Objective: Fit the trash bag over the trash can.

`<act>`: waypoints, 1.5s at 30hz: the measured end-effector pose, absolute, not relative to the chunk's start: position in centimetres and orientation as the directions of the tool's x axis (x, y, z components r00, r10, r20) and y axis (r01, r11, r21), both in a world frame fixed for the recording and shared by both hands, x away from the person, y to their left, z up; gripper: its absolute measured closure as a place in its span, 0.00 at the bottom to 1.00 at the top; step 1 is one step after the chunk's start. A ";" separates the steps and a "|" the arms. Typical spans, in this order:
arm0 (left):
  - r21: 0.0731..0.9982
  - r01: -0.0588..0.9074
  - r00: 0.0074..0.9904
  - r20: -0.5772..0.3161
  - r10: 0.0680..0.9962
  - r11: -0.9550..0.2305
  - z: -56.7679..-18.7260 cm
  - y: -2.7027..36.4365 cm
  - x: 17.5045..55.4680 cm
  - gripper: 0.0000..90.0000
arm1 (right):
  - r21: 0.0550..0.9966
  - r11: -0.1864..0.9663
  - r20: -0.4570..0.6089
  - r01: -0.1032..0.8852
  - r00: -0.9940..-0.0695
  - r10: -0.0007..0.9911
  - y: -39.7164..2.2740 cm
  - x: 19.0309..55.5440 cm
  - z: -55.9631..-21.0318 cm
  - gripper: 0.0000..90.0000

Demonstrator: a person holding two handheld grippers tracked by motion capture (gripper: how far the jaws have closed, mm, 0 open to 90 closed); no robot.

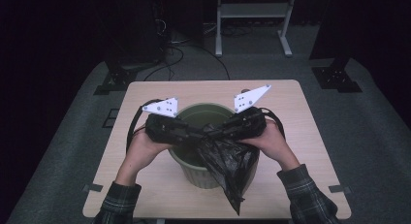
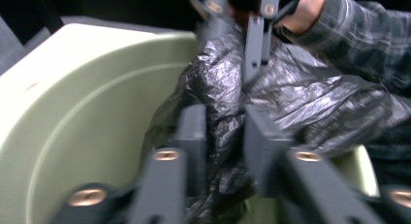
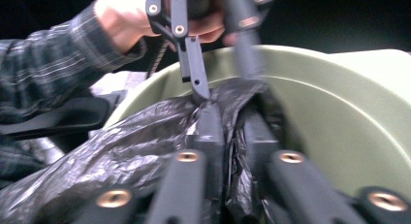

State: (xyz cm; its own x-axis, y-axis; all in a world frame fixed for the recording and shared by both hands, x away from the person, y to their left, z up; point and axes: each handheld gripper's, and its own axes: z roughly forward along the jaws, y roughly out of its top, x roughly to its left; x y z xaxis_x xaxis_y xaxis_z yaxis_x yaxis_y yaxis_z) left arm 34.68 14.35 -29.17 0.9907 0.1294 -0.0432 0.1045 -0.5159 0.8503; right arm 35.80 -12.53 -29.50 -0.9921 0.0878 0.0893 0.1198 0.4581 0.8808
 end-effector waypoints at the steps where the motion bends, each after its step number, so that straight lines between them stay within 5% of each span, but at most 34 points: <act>1: 0.850 0.104 0.991 -0.043 0.129 -0.516 -29.2 14.4 34.7 0.91 | 0.881 0.458 0.089 0.120 -0.992 0.088 -12.5 35.8 -29.5 0.77; 3: 0.852 0.116 0.986 -0.039 0.159 -0.510 -29.2 14.8 34.5 0.96 | 0.887 0.443 0.075 0.132 -0.987 0.144 -13.3 35.9 -29.4 0.64; 9: 0.853 0.142 0.975 -0.034 0.219 -0.502 -29.3 16.1 34.4 0.95 | 0.904 0.396 0.081 0.164 -0.973 0.217 -16.4 35.7 -29.5 0.55; 17: 0.854 0.156 0.971 -0.040 0.236 -0.496 -29.6 17.2 34.2 0.95 | 0.916 0.335 0.112 0.222 -0.941 0.319 -21.4 35.4 -30.6 0.53; 27: 0.858 0.165 0.968 -0.046 0.248 -0.487 -29.8 17.7 34.0 0.94 | 0.918 0.311 0.155 0.248 -0.943 0.296 -21.4 35.0 -31.9 0.48; 32: 0.856 0.160 0.970 -0.043 0.240 -0.492 -29.7 17.8 33.8 0.94 | 0.911 0.324 0.145 0.253 -0.935 0.324 -21.2 35.0 -32.3 0.63; 35: 0.854 0.156 0.971 -0.042 0.234 -0.496 -29.7 17.8 33.7 0.94 | 0.917 0.316 0.134 0.244 -0.933 0.334 -21.4 35.0 -32.1 0.85; 38: 0.853 0.155 0.973 -0.045 0.226 -0.498 -29.8 17.6 33.5 0.94 | 0.919 0.318 0.126 0.235 -0.936 0.329 -21.4 35.1 -32.0 0.97; 45: 0.857 0.151 0.976 -0.050 0.211 -0.493 -29.9 17.4 33.3 0.94 | 0.921 0.309 0.121 0.238 -0.927 0.354 -20.3 36.9 -31.2 0.99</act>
State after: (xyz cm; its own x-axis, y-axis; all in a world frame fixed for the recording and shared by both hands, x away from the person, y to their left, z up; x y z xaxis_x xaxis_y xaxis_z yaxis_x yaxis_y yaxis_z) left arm 33.27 17.37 -29.91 0.9761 0.2114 -0.0502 0.1509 -0.4935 0.8566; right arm 36.90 -20.35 -31.23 -0.9273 0.3541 0.1209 0.2380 0.3086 0.9209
